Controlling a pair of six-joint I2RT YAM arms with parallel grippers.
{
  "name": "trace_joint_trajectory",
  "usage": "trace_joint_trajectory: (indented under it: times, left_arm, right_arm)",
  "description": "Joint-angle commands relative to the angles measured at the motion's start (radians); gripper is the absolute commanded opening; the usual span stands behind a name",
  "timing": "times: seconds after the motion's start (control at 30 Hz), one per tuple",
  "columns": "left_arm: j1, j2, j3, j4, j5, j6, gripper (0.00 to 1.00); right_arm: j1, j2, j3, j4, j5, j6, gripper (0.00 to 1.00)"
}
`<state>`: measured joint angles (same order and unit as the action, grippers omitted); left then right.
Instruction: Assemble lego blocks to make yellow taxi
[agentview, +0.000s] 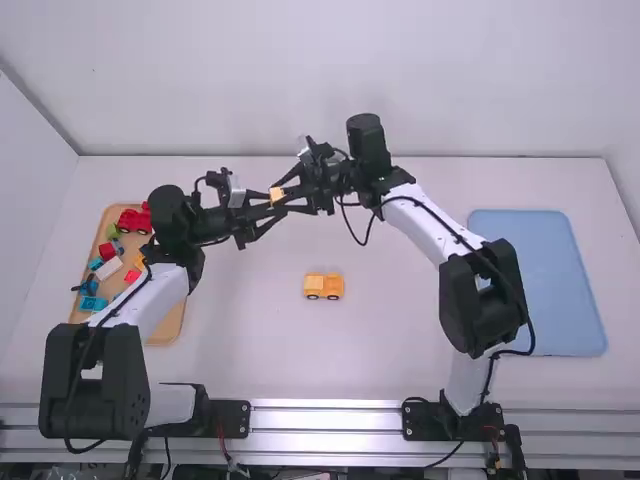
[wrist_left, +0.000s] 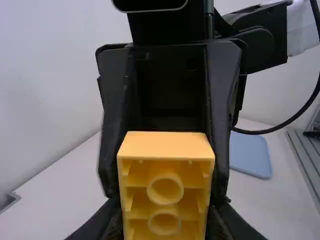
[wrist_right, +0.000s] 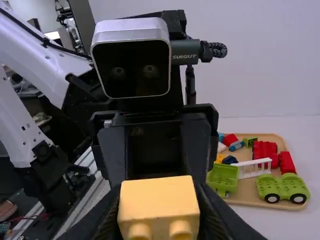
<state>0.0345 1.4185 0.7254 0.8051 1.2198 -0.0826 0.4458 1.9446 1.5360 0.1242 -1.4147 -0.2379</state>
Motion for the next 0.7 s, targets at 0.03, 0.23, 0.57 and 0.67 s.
trace_joint_trajectory:
  times: [0.03,0.23,0.57,0.67]
  left_arm:
    - [-0.002,0.005,0.001,0.004,0.019,0.004,0.75]
    - [-0.001,0.005,0.0,-0.022,0.018,0.007,0.99]
    - [-0.006,0.005,0.001,-0.232,-0.202,0.143,0.99]
    - [0.005,0.005,0.001,-0.249,-0.223,0.165,0.99]
  right_arm:
    - [-0.001,0.004,0.023,0.022,0.003,0.003,0.27]
    - [-0.054,0.003,0.023,0.13,0.255,0.138,0.22]
    - [-0.171,-0.099,0.023,-0.513,0.909,-0.146,0.18]
    - [-0.166,-0.1,0.023,-0.698,1.085,-0.247,0.16]
